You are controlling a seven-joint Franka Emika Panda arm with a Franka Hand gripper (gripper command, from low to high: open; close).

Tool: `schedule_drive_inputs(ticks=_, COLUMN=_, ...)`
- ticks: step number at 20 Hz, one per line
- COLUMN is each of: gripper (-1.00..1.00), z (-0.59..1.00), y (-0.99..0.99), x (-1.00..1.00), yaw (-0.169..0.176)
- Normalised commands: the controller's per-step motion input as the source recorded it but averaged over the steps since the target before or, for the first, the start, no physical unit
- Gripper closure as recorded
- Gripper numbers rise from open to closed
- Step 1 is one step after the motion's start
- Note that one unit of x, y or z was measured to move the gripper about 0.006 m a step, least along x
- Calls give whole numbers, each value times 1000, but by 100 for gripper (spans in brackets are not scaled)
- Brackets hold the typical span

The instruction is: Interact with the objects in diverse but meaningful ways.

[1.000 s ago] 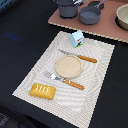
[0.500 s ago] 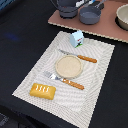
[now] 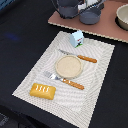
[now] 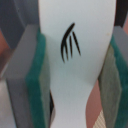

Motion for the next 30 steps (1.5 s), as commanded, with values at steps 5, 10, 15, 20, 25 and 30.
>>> schedule_drive_inputs(ticks=5, gripper=-100, z=338, y=433, x=330, yaw=-32)
schedule_drive_inputs(ticks=10, gripper=-100, z=721, y=413, x=346, yaw=-44)
schedule_drive_inputs(ticks=15, gripper=-100, z=971, y=342, x=291, yaw=-57)
schedule_drive_inputs(ticks=20, gripper=-100, z=951, y=90, x=249, yaw=-73)
schedule_drive_inputs(ticks=25, gripper=-100, z=550, y=-239, x=475, yaw=-131)
schedule_drive_inputs(ticks=30, gripper=-100, z=219, y=-380, x=571, yaw=-163)
